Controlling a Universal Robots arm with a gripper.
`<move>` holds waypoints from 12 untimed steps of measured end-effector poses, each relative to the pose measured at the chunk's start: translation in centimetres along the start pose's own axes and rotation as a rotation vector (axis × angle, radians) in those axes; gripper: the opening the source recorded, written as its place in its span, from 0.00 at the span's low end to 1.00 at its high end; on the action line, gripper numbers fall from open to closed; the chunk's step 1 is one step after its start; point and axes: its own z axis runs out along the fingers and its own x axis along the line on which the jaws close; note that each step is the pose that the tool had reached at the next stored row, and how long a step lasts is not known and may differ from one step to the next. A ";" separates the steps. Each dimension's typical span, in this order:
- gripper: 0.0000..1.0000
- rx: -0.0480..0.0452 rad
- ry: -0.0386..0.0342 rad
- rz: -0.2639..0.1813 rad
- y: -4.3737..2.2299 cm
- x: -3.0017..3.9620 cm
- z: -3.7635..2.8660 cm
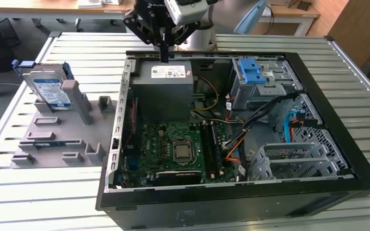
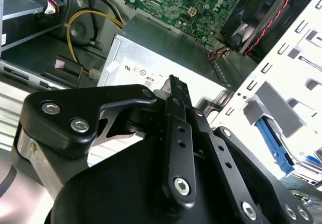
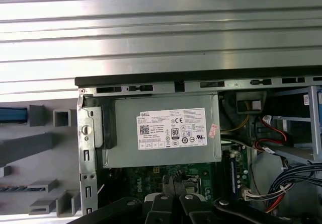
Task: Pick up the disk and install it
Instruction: 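Reach for the disk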
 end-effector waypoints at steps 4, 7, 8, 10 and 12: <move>0.11 0.0000 0.0003 0.000 -0.01 0.08 0.00; 0.11 0.0000 0.0003 0.000 -0.01 0.14 0.01; 0.11 0.0001 0.0004 0.000 -0.01 0.17 0.01; 0.11 0.0000 0.0004 0.000 -0.02 0.20 0.01; 0.11 0.0001 0.0005 0.000 -0.02 0.24 0.01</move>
